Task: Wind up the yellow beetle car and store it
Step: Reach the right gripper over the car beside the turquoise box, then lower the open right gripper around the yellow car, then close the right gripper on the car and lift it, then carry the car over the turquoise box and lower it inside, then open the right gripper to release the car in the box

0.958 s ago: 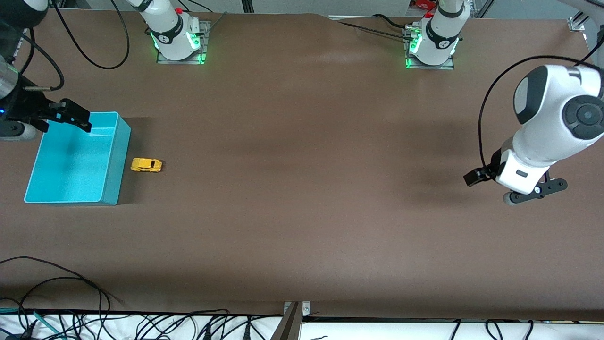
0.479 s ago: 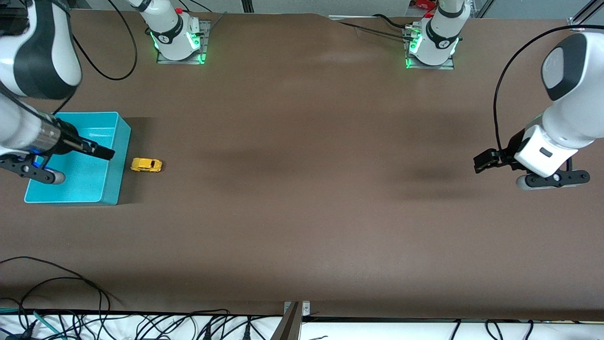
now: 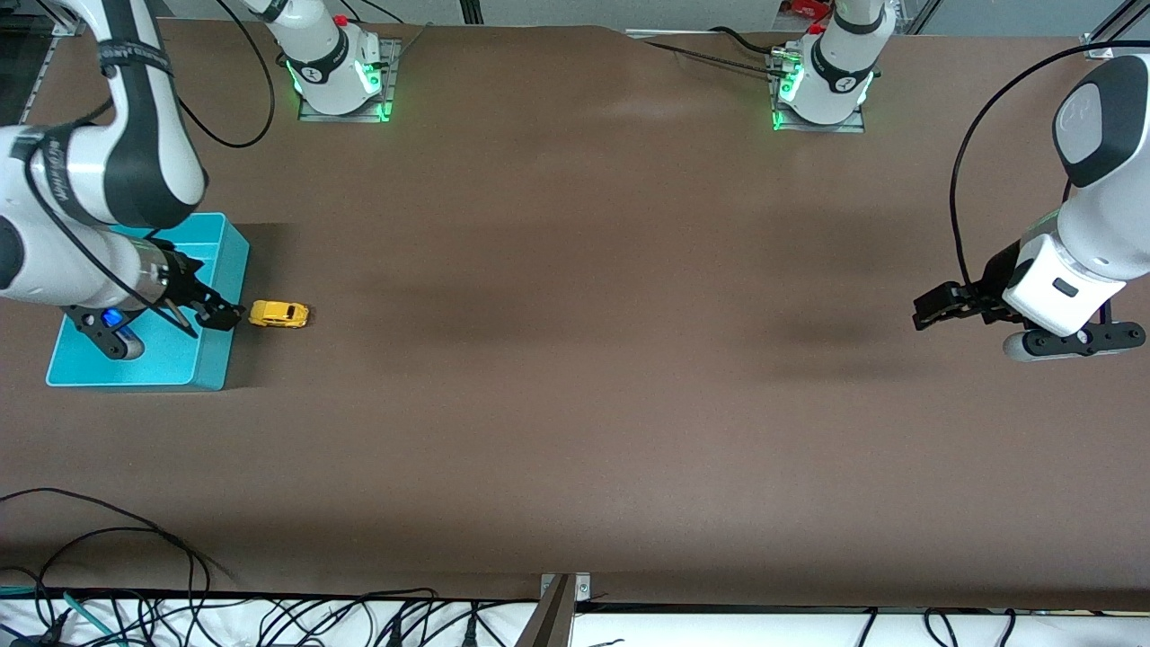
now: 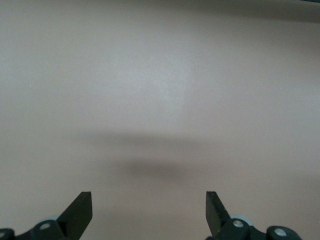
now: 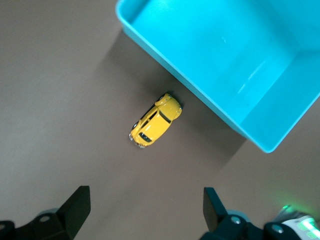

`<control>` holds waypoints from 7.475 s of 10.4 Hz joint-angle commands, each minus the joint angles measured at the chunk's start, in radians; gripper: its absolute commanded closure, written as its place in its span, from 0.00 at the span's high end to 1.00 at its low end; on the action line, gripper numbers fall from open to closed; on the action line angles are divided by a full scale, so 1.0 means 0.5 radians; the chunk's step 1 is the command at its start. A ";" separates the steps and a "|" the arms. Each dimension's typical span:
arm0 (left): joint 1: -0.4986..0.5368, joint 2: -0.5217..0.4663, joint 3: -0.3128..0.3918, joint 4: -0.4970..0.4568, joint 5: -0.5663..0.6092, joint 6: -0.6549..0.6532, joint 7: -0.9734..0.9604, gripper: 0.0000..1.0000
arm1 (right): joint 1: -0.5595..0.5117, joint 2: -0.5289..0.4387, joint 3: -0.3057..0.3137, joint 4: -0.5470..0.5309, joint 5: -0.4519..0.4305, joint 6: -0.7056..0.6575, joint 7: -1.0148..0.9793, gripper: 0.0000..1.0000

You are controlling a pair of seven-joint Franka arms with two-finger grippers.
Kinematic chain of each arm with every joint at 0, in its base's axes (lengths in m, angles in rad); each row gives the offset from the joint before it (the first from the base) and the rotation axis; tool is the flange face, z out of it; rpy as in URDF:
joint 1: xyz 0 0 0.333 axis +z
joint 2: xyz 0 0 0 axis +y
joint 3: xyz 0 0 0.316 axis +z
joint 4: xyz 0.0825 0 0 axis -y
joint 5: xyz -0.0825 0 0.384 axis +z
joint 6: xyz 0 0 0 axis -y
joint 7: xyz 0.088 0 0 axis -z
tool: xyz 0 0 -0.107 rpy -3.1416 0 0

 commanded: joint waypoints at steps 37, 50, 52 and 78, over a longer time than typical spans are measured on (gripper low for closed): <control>-0.006 0.017 -0.010 -0.015 -0.038 -0.060 0.190 1.00 | 0.016 0.316 -0.074 -0.143 -0.048 0.317 1.183 0.17; -0.006 0.014 -0.010 -0.015 -0.038 -0.066 0.187 1.00 | -0.097 0.291 -0.436 0.070 -0.058 -0.083 -1.181 0.08; -0.006 0.014 -0.013 -0.018 -0.038 -0.066 0.190 1.00 | -0.213 0.328 -0.433 0.070 -0.048 -0.068 -1.326 0.08; -0.006 0.032 -0.013 -0.018 -0.041 -0.072 0.187 1.00 | -0.318 0.246 -0.295 0.766 -0.033 -0.755 -1.449 1.00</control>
